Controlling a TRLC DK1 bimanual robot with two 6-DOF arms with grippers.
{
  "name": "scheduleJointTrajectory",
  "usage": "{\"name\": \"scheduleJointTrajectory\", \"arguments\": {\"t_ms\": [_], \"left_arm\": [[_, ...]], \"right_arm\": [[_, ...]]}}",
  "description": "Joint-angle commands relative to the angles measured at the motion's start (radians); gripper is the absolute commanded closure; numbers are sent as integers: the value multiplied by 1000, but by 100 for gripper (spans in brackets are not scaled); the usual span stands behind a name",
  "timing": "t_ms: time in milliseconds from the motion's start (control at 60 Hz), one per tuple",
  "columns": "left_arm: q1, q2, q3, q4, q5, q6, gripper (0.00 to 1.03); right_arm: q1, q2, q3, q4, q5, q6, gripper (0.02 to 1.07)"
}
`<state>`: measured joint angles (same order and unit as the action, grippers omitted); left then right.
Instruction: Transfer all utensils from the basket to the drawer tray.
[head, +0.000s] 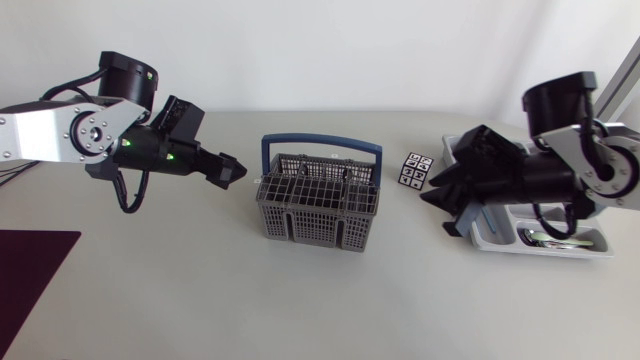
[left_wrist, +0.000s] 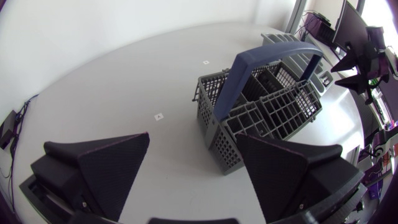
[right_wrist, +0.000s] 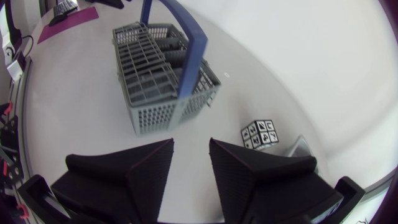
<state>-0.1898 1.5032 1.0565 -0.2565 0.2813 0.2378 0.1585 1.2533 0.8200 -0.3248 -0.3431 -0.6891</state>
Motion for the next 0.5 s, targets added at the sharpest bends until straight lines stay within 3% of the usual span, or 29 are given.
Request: {"name": "scheduleJointTrajectory", "arguments": {"t_ms": [0, 250, 483], "left_arm": [[10, 19, -36, 8, -1, 24, 5], [39, 31, -67, 23, 1, 41, 5], [39, 69, -62, 26, 7, 55, 5]], "right_arm": [[88, 74, 57, 26, 0, 142, 96], [210, 253, 137, 89, 0, 226, 96], [242, 354, 145, 110, 72, 230, 96]]}}
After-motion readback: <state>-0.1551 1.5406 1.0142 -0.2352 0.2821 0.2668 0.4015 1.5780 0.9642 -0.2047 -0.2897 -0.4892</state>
